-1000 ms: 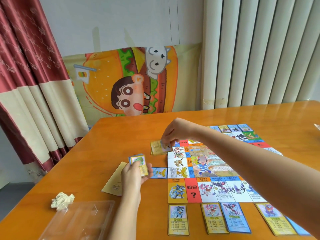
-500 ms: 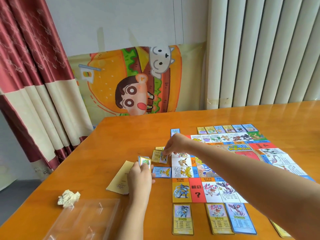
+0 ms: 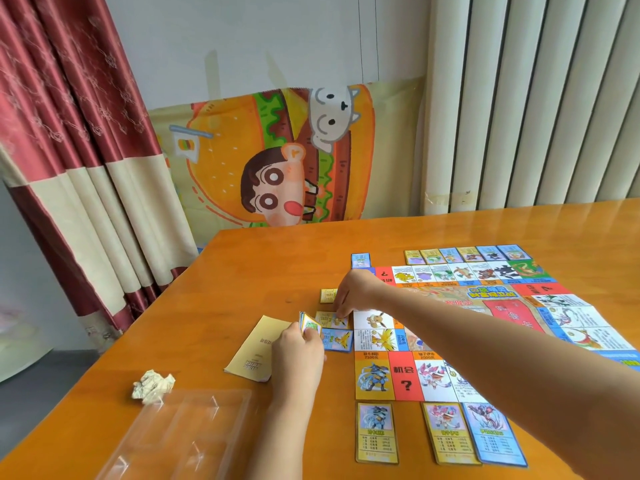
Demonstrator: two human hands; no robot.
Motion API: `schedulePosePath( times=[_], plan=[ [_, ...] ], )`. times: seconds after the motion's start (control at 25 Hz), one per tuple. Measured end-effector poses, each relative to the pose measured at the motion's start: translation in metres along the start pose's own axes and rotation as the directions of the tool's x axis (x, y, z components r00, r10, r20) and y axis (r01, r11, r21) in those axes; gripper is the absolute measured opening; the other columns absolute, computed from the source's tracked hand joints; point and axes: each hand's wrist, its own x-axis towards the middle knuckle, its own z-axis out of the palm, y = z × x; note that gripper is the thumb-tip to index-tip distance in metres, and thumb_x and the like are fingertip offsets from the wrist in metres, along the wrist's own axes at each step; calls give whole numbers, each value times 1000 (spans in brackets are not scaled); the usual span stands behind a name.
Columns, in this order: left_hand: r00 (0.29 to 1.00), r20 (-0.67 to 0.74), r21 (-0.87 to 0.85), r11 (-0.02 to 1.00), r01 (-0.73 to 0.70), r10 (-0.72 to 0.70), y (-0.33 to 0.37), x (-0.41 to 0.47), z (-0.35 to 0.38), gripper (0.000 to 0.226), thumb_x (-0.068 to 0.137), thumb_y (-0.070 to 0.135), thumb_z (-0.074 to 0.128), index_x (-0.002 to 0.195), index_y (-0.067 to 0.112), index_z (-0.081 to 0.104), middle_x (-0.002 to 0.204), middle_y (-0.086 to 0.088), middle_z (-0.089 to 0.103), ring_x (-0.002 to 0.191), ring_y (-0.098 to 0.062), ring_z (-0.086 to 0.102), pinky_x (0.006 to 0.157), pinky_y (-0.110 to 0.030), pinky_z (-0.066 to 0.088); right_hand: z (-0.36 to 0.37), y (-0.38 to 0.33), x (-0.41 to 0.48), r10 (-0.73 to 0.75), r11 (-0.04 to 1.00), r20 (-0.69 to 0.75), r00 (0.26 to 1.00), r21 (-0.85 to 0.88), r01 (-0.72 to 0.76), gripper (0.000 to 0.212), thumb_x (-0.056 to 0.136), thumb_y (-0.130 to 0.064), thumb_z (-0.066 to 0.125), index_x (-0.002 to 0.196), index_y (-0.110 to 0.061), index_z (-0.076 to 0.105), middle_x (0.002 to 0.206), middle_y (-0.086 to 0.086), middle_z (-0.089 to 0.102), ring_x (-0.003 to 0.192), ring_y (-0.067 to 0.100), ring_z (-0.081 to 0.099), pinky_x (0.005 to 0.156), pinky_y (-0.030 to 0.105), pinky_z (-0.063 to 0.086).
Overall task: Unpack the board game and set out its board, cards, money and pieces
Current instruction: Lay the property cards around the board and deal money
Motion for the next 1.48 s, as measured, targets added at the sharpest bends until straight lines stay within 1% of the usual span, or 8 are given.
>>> schedulePosePath(
  times=[0.24, 0.48, 0.72, 1.12, 1.24, 1.32, 1.4, 1.48],
  plan=[
    [999, -18, 19, 999, 47, -47, -2, 2, 1, 21, 96, 17, 41, 84, 10, 57, 63, -4, 65, 61, -20, 67, 62, -34, 56, -1, 1, 3, 33, 999, 13, 999, -13, -33, 30, 76, -19, 78, 105, -13, 74, 103, 1, 72, 83, 13, 62, 76, 26, 52],
    [995, -61, 38, 996, 81, -79, -8, 4, 12, 26, 93, 21, 43, 93, 5, 63, 86, -14, 70, 78, -30, 67, 69, -43, 57, -1, 0, 1, 3, 994, 31, 1000, -114, 1, 31, 79, -23, 75, 110, -15, 73, 107, -2, 72, 95, 14, 65, 84, 25, 53],
    [991, -90, 27, 994, 105, -102, -8, 2, 14, 27, 93, 17, 42, 95, 3, 65, 86, -15, 70, 81, -31, 65, 69, -39, 54, 0, 2, -3, 5, 1000, 17, 1000, -15, -5, 27, 79, -14, 76, 105, -13, 74, 105, 0, 72, 82, 8, 58, 60, 12, 43],
    [991, -109, 21, 996, 87, -84, -14, 5, 18, 27, 92, 19, 42, 93, 3, 64, 85, -14, 70, 81, -30, 65, 73, -44, 55, 0, 3, -5, -16, 1000, 6, 1000, 9, 16, 26, 80, -14, 75, 106, -12, 74, 106, 2, 72, 82, 8, 57, 55, 10, 39],
    [991, -116, 25, 997, 73, -70, -13, 6, 17, 26, 92, 18, 42, 84, 5, 64, 78, -12, 70, 77, -31, 65, 71, -43, 55, 1, 2, -6, -22, 1000, 9, 1000, 16, 22, 26, 80, -13, 74, 106, -11, 74, 107, 3, 72, 85, 11, 60, 59, 13, 44],
    [987, -156, 27, 999, 35, -31, -11, 6, 16, 26, 92, 17, 42, 81, 6, 63, 77, -13, 70, 75, -33, 64, 70, -44, 53, -4, -2, -11, -44, 999, -10, 999, -5, 44, 28, 83, -14, 70, 111, -10, 72, 112, 3, 70, 96, 16, 64, 75, 24, 53],
    [987, -160, -57, 998, -15, 6, -3, 3, 11, 25, 94, 16, 43, 77, 9, 60, 75, -11, 69, 72, -34, 64, 68, -44, 53, -15, -7, -21, -82, 997, -54, 995, -1, 82, 27, 89, -14, 62, 114, -9, 70, 118, 3, 67, 109, 18, 62, 88, 29, 51],
    [998, -46, -377, 926, 18, -38, 9, -2, 4, 23, 97, 12, 46, 78, 14, 59, 79, -10, 70, 67, -27, 68, 62, -41, 57, -31, -8, -36, -110, 989, -116, 987, 90, 121, 24, 92, -13, 59, 112, -10, 71, 116, 0, 69, 103, 13, 64, 77, 16, 48]
  ],
)
